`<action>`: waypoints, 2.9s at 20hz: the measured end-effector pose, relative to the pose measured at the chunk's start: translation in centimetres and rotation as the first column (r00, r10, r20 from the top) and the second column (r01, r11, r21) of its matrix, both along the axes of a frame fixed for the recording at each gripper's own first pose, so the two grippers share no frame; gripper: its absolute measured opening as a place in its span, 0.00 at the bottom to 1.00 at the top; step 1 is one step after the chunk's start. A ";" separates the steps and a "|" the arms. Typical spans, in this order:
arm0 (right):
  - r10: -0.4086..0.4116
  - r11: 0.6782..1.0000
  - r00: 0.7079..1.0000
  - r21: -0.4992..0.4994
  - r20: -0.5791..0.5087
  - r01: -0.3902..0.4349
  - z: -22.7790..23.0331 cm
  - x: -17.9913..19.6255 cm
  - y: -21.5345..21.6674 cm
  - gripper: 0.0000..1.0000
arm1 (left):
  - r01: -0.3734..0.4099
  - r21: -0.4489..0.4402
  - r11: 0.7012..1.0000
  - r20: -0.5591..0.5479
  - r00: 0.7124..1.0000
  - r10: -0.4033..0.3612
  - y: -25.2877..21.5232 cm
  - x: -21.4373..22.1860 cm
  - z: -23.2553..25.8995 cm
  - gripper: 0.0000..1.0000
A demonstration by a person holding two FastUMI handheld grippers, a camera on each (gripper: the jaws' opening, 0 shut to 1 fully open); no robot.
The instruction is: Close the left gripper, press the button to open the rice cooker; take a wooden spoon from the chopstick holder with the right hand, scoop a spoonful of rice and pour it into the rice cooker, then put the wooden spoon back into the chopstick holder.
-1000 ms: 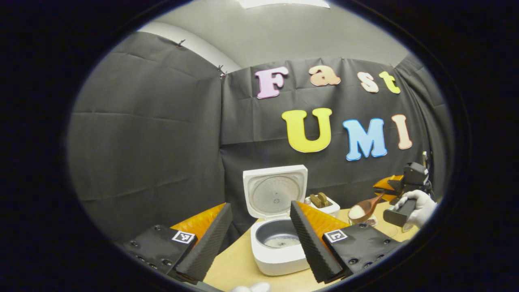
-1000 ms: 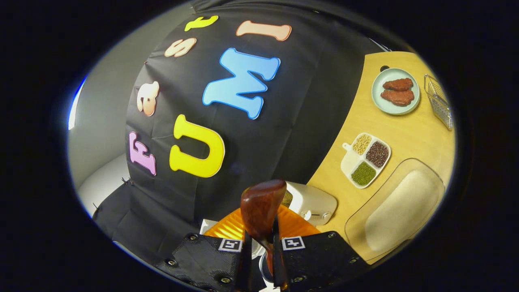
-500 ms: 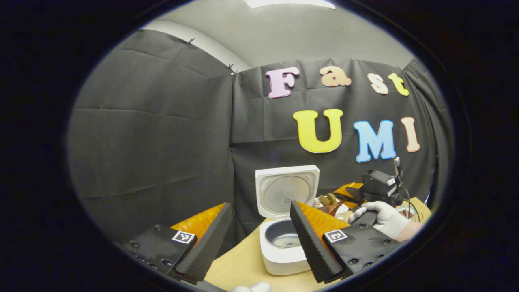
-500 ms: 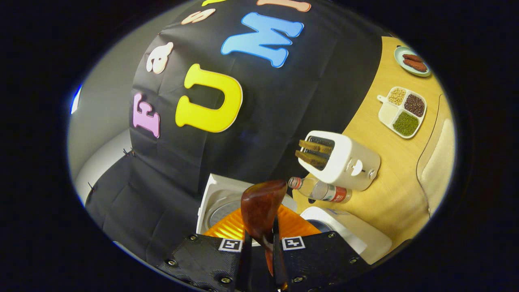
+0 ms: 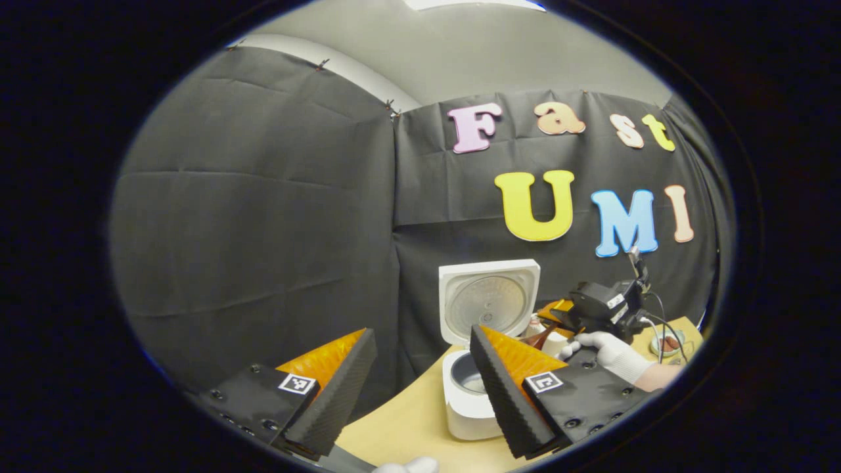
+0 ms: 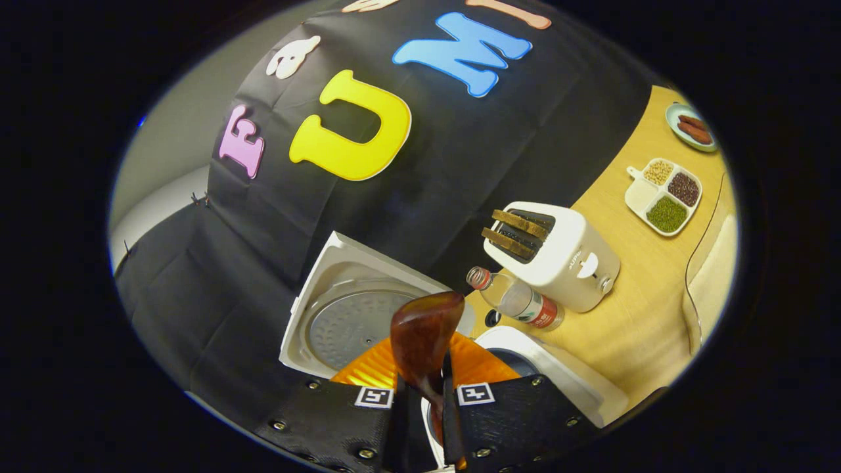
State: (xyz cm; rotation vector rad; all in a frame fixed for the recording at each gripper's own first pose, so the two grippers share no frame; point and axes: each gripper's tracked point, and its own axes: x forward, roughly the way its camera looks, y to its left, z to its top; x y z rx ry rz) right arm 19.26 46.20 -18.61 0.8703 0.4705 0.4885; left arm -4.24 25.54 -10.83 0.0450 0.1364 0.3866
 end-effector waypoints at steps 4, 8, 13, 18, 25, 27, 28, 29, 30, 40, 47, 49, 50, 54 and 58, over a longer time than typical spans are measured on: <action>0.021 0.988 0.993 -0.157 0.114 -0.003 -0.2 -0.3 1.3 0.21 | -0.014 0.003 1.000 -0.005 1.000 0.014 0.4 -0.3 -0.2 0.99; 0.073 0.952 0.971 -0.307 0.228 0.000 0.2 -1.0 2.8 0.21 | -0.019 -0.003 1.000 -0.024 1.000 0.019 0.7 -0.6 -0.7 1.00; 0.157 0.871 0.912 -0.489 0.378 0.053 1.1 -1.2 3.8 0.21 | -0.036 0.012 0.999 -0.032 0.999 0.036 1.2 -0.6 -0.9 0.99; 0.330 0.738 0.787 -0.662 0.521 0.129 2.0 -2.3 5.6 0.20 | -0.036 0.016 0.999 -0.032 0.999 0.036 1.1 -0.2 -1.0 0.99; 0.529 0.598 0.613 -0.770 0.588 0.223 1.9 -4.4 7.9 0.20 | -0.045 0.013 0.999 -0.036 0.998 0.045 1.5 0.0 -1.3 0.99; 0.552 0.584 0.597 -0.781 0.582 0.221 1.4 -4.3 8.3 0.21 | -0.049 0.015 0.999 -0.040 0.998 0.050 1.5 0.1 -1.4 0.99; 0.553 0.580 0.600 -0.784 0.578 0.221 1.3 -4.1 8.2 0.21 | -0.049 0.011 0.999 -0.044 0.998 0.050 1.6 0.1 -1.6 0.99; 0.553 0.581 0.605 -0.785 0.574 0.214 1.2 -4.1 8.1 0.21 | -0.047 0.002 0.999 -0.047 0.998 0.047 1.4 0.2 -1.7 0.99; 0.545 0.586 0.612 -0.783 0.573 0.210 1.3 -4.1 8.1 0.21 | -0.048 0.002 0.999 -0.050 0.998 0.048 1.3 0.2 -1.8 0.99; 0.232 0.923 0.890 -0.378 0.393 -0.074 4.4 -1.8 3.8 0.21 | -0.031 -0.001 1.000 -0.045 0.999 0.031 0.5 0.9 -0.9 1.00; 0.087 0.957 0.930 -0.290 0.358 0.023 5.4 1.2 -4.3 0.21 | 0.035 0.007 0.999 -0.035 0.999 -0.035 -2.6 1.8 -0.3 1.00; 0.033 0.961 0.937 -0.270 0.348 0.066 5.5 1.9 -7.6 0.21 | 0.059 0.005 0.998 -0.027 0.998 -0.059 -3.8 2.3 0.2 1.00; 0.005 0.961 0.939 -0.261 0.345 0.091 5.4 2.3 -9.3 0.21 | 0.072 0.007 0.997 -0.022 0.997 -0.072 -4.5 2.5 0.5 1.00; -0.110 0.946 0.935 -0.255 0.337 0.203 6.4 4.2 -17.9 0.21 | 0.138 0.012 0.990 -0.007 0.990 -0.138 -8.0 3.5 1.3 1.00; -0.225 0.909 0.915 -0.265 0.336 0.321 5.8 5.1 -28.1 0.21 | 0.202 0.016 0.979 0.002 0.979 -0.202 -12.2 4.1 1.8 1.00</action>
